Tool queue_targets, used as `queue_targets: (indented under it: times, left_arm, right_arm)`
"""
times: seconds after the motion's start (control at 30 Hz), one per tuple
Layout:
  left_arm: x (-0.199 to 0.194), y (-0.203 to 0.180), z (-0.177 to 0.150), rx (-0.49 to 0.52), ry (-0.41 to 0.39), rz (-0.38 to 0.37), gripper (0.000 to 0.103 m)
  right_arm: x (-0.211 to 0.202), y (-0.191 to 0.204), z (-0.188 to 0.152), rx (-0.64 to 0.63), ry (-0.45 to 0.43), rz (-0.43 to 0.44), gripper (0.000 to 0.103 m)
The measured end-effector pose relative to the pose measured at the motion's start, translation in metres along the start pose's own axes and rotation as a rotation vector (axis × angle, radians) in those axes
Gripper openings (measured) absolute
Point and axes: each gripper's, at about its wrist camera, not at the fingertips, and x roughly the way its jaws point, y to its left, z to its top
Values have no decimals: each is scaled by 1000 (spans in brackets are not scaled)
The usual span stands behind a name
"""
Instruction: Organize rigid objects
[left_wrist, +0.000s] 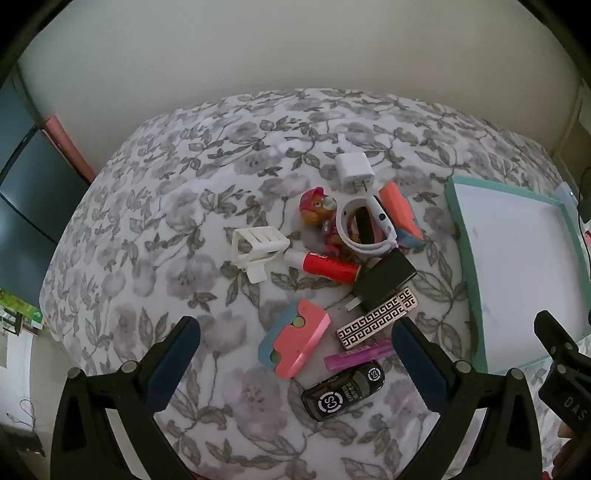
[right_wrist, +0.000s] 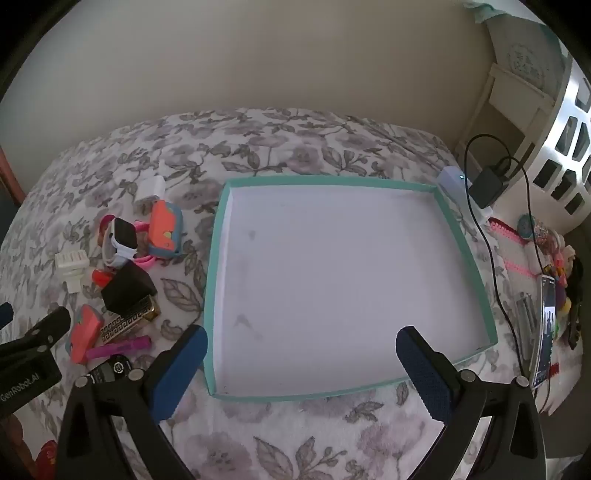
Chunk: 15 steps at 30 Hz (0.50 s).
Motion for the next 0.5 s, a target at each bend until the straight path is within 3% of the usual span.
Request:
queue_targets:
  times: [0.5]
  left_arm:
    - [0, 1, 0, -1, 1, -4, 103]
  right_arm:
    - [-1, 0, 0, 2, 0, 3, 103]
